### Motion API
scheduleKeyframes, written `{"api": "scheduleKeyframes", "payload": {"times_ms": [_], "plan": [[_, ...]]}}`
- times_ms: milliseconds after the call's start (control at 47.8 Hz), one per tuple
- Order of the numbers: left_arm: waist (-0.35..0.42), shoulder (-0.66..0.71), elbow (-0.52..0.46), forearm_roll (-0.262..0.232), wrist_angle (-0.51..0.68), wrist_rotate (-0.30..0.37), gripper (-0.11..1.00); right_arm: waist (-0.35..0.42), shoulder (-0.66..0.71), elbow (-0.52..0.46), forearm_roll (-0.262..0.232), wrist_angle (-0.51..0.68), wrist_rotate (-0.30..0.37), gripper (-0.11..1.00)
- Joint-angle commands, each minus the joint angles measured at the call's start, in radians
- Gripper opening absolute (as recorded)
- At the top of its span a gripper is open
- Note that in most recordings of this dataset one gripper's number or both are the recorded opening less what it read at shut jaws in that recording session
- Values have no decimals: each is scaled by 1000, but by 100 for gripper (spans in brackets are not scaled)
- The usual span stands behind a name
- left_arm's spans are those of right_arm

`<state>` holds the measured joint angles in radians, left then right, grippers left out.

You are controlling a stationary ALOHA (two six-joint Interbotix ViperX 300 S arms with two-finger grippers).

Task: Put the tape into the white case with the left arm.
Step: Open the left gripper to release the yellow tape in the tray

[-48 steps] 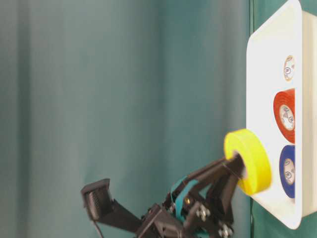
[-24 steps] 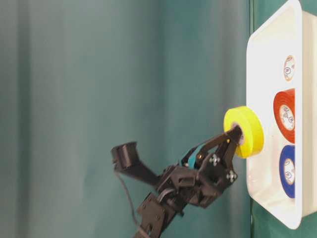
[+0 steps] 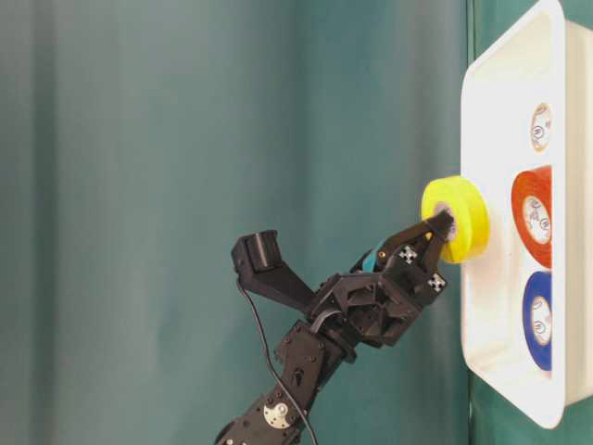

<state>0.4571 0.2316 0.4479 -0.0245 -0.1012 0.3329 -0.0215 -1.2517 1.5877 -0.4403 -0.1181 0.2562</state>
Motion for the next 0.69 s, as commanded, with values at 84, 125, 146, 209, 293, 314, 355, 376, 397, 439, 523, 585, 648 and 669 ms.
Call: {"api": "scheduleKeyframes", "payload": {"times_ms": [84, 125, 146, 209, 293, 314, 355, 376, 397, 439, 523, 585, 648, 669], "plan": [[6, -28, -34, 2, -9, -3, 27, 0, 9, 15, -11, -8, 0, -9], [6, -28, -34, 2, -9, -6, 27, -2, 9, 15, -11, -8, 0, -9], [6, -29, -34, 2, -9, -8, 28, 0, 8, 15, -11, -9, 0, -9], [6, -28, -32, 2, -9, -9, 40, 0, 9, 15, -11, -8, 0, -9], [6, -28, -29, 2, -9, -11, 66, -2, 8, 15, -11, -8, 0, -9], [8, -29, -28, 0, -9, -12, 72, 0, 8, 15, -11, -8, 0, -9], [6, -29, -28, 0, -9, -14, 83, -2, 8, 15, -11, -9, 0, -9], [5, -29, -28, 0, -9, -15, 88, 0, 8, 15, -11, -8, 0, -9], [5, -29, -29, 0, -9, -17, 92, 0, 8, 15, -11, -8, -2, -9], [2, -29, -29, 0, -8, -20, 96, 0, 8, 15, -11, -8, -2, -9], [-2, -29, -32, 0, -8, -23, 95, 0, 8, 15, -11, -9, -2, -9], [-6, -32, -29, 0, -5, -26, 96, -2, 9, 15, -11, -8, -2, -9], [-14, -40, -25, 0, -5, -31, 95, -2, 8, 15, -11, -8, -2, -9], [-15, -43, -23, 0, -2, -32, 95, -2, 9, 15, -11, -8, -2, -9]]}}
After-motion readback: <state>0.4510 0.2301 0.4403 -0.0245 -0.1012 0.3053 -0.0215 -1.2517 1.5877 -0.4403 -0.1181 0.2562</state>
